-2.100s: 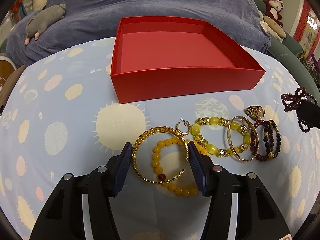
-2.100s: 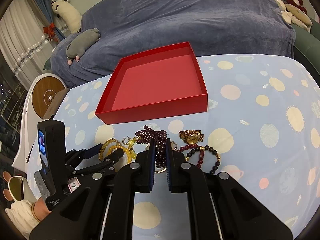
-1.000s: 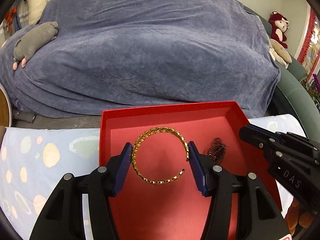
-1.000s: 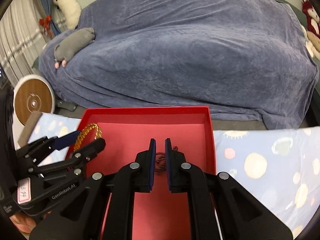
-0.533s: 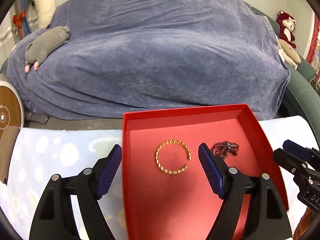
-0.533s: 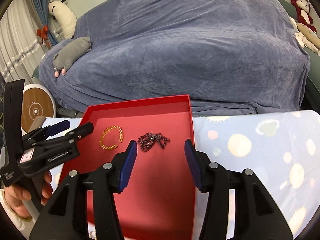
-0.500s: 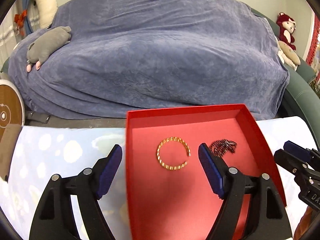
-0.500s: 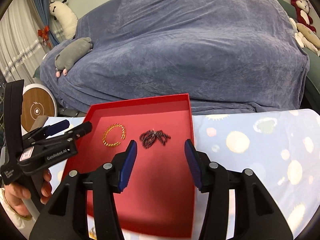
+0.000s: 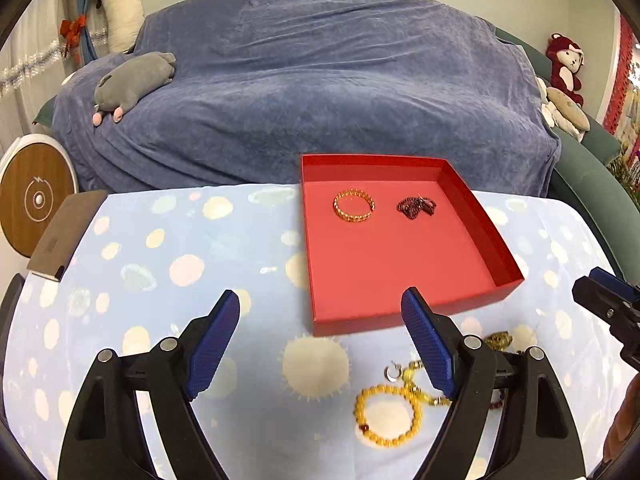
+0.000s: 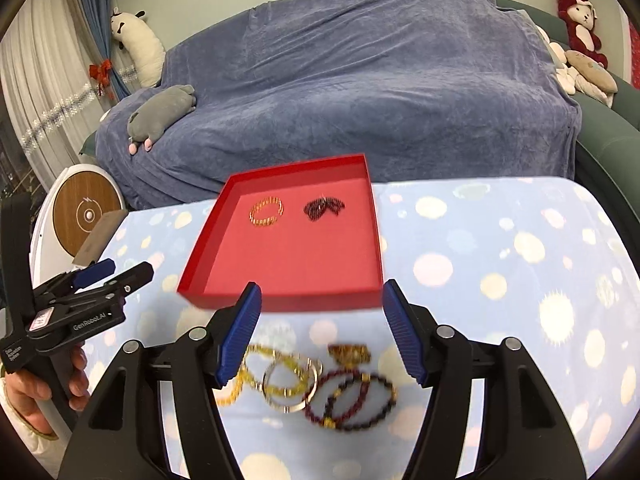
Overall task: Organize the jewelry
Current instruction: 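Withdraw both tools from the red box back to the jewelry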
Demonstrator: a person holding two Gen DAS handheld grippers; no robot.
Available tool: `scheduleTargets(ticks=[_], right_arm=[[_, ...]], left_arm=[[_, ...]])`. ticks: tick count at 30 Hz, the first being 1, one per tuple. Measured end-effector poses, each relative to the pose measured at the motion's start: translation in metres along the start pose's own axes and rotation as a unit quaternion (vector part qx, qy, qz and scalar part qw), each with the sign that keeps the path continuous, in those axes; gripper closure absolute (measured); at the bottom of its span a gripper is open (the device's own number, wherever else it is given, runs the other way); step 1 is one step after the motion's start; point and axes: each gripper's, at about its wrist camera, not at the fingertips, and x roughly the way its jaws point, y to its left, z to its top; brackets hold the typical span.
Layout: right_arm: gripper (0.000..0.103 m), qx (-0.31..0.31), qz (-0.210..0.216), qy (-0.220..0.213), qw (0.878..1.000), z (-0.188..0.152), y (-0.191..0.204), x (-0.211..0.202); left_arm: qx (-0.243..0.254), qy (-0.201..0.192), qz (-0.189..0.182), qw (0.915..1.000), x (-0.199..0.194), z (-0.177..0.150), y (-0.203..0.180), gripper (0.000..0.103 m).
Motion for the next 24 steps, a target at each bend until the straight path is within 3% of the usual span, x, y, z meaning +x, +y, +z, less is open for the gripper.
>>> scheduleTargets(ticks=[6,11,24], right_arm=[[0.043,0.014,-0.007,0.014,1.000,-0.042,-0.006,-0.019],[0.043,0.006,-0.024,0.026,0.999,-0.066,-0.011,-0.017],[0.045,-0.001,-0.034,0.054,0.998,-0.086,-0.017,0.003]], left_arm=[[-0.018,0.018,-0.005,0.9997,-0.022,-0.044,-0.001,0.024],[-0.021,0.046,-0.011,0.9987,-0.012,-0.078,-0.003,0.024],[0.012,0.084,-0.047,0.9953,0.026,-0.118,-0.030,0.024]])
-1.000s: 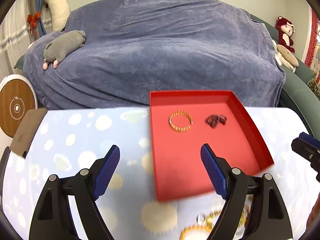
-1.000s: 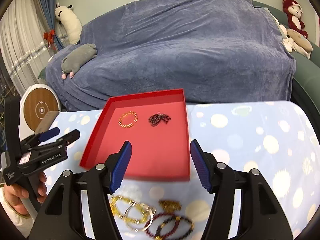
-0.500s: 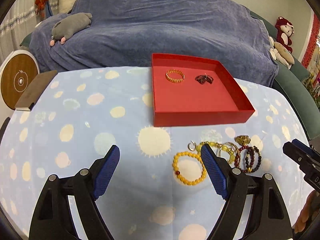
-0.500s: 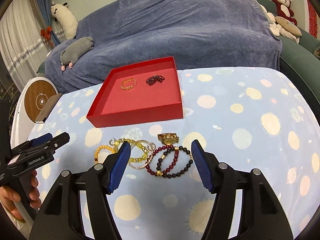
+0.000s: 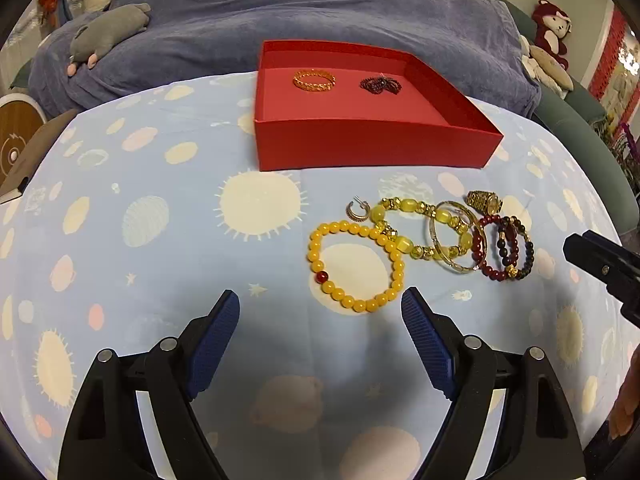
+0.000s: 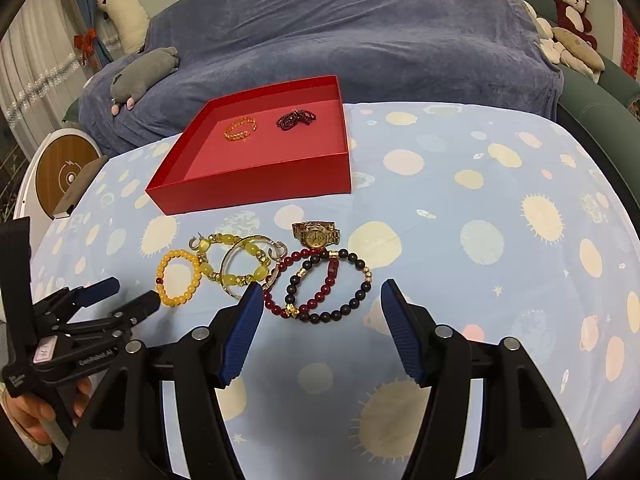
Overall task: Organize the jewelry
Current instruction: 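Withdraw both tools from the red box back to the jewelry, then grasp the orange bead bracelet with left tool while right grasps the thin gold bangle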
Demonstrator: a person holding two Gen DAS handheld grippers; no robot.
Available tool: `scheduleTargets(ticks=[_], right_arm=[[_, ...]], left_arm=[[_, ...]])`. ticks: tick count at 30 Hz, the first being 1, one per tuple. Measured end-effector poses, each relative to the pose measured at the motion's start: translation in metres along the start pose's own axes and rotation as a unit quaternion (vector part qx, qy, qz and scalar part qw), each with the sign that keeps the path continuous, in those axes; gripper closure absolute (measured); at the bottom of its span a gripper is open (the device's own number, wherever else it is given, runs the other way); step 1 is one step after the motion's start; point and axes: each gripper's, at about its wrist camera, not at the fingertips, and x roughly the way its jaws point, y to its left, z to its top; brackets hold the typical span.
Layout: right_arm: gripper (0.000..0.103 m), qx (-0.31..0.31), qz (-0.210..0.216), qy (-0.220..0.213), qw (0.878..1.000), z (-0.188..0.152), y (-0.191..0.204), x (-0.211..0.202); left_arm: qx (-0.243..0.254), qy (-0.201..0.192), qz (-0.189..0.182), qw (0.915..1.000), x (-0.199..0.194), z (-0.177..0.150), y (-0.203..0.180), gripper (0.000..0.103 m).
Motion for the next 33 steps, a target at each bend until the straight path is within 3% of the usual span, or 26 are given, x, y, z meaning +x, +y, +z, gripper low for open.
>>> scheduleTargets(ticks=[5,7,10,15,17,20,33], right_arm=[[0.045,0.002,0.007,0.002,1.000,0.001,0.003,0.002],[0.045,0.002,0.010,0.004,1.000,0.001,0.004,0.002],[0.045,-0.001,0.013,0.008,1.000,0.000,0.007,0.004],[0.045,-0.007,0.019,0.017,1.000,-0.001,0.013,0.012],[0.049,-0.013,0.024,0.021,0.999,-0.001,0.018,0.015],[0.050,-0.026,0.029,0.026,0.999,-0.002,0.030,0.020],[0.050,-0.046,0.035,0.039,0.998,0.004,0.065,0.061]], left_arm=[[0.001,0.000,0.000,1.0000,0.018,0.003,-0.008,0.026],[-0.011,0.001,0.005,0.9999,0.021,0.007,-0.004,0.036],[-0.032,-0.003,0.007,0.9995,0.023,0.013,0.003,0.041],[0.001,-0.015,0.053,0.9985,0.028,0.014,-0.005,0.066],[0.005,-0.016,0.047,0.9987,0.027,0.015,-0.004,0.096],[-0.008,-0.008,0.026,0.9996,0.025,0.018,0.003,0.097],[-0.025,-0.009,0.003,0.9996,0.001,0.011,0.022,0.097]])
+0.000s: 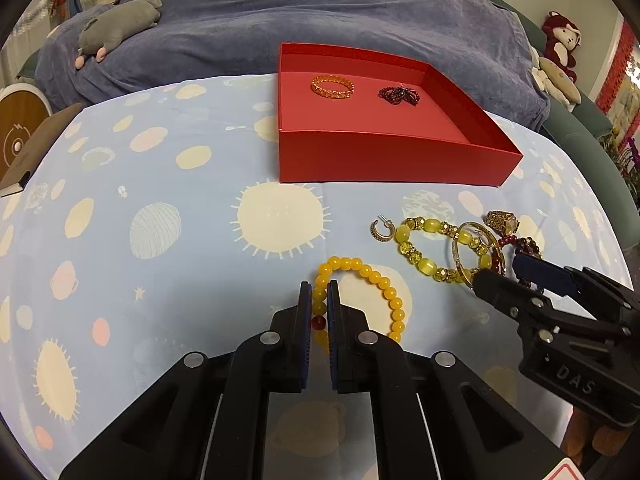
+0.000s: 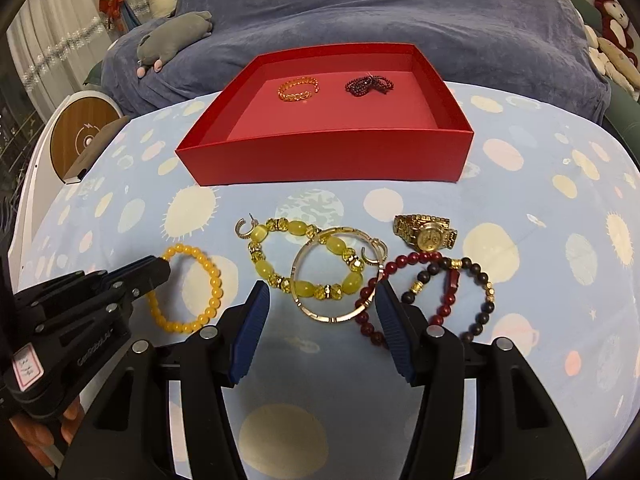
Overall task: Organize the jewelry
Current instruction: 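Grasp the orange bead bracelet with left tool while right grasps the thin gold bangle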
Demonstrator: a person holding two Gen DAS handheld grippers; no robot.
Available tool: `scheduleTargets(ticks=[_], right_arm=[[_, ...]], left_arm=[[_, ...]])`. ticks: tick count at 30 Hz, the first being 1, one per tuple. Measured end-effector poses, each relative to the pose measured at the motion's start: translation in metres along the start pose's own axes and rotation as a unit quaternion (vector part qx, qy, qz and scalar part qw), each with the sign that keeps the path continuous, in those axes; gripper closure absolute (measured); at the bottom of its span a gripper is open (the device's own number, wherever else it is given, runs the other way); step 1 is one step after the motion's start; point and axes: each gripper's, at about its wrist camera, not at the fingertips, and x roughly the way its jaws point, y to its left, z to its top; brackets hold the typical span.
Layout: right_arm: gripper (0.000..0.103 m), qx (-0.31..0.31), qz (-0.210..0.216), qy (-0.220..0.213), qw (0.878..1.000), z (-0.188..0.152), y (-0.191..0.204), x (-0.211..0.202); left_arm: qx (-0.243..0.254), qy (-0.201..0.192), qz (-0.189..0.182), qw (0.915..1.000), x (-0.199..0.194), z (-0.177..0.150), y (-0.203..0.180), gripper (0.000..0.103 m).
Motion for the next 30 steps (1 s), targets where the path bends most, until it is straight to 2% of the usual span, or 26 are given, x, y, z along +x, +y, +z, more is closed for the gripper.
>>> scheduleTargets(ticks=[5,15,18,24,30], right_arm=[[0.050,0.014,-0.008,0.000,1.000,0.008,-0.002,0.013],[0.048,-0.006,-0.041,0.002,0.999,0.005,0.003,0.019],[0.050,0.001,-0.023,0.010,1.000,-0.001,0.001,0.021],[0.051,-0.006,-0.023,0.008,1.000,-0.004,0.001,0.016],[0.051,0.009,-0.016,-0.011,1.000,0.000,-0.010,-0.001]], left_arm=[[-0.006,0.006,-0.007,0.9999,0.000,-0.002,0.005,0.097],[-0.011,0.008,-0.008,0.9999,-0.001,-0.003,0.010,0.097],[-0.013,0.008,-0.006,0.9999,-0.001,-0.003,0.010,0.097],[-0.009,0.008,-0.008,0.9999,-0.002,-0.003,0.007,0.097],[-0.009,-0.001,-0.013,0.9999,-0.007,0.003,0.001,0.097]])
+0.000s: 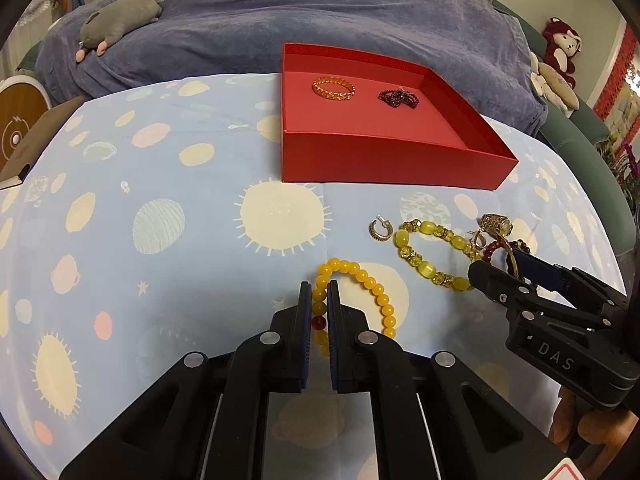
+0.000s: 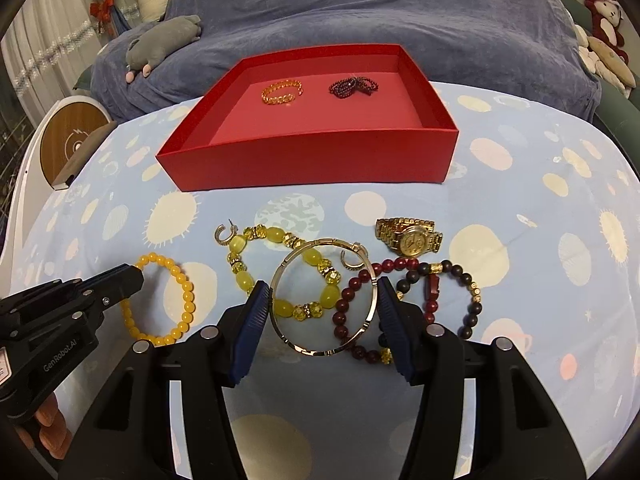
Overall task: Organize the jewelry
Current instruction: 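Grasp the orange bead bracelet with left tool while right grasps the thin gold bangle, then carry both bracelets into the red box and open both tools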
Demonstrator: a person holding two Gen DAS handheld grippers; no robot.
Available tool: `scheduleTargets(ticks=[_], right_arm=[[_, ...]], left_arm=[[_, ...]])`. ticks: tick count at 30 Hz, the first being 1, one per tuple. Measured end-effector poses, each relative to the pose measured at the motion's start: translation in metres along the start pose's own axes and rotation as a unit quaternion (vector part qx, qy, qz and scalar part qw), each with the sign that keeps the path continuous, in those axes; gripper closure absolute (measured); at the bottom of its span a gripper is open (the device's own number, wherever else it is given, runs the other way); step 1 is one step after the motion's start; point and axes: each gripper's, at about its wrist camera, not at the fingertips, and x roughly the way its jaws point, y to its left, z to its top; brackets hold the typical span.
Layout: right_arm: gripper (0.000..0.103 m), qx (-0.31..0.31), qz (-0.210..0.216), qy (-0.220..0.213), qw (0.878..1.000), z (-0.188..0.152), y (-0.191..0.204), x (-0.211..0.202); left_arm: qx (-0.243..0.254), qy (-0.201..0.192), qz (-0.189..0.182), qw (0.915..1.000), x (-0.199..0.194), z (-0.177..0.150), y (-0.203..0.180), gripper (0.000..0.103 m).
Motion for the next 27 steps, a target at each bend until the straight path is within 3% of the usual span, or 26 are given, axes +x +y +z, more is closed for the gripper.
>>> scheduleTargets(ticks=[16,23,27], right_arm=[[0.051,0.033,0.018,-0.048,0.998,0.028,-0.018,-0.040],[0.051,0.011,0.018,-0.071,0.997,0.062,-0.015,-0.052],[0.051,0.047,0.041,-0.071,0.996,0.088,-0.031,-0.043]], left_arm=[[0.020,-0.044,-0.035,0.9982,-0.041,0.025,-0.028,0.097],[0.041,-0.078,-0.039,0.9953,-0.056,0.064,-0.039,0.097],[0.029,-0.073,-0.052,0.9956,-0.044,0.092,-0.034,0.097]])
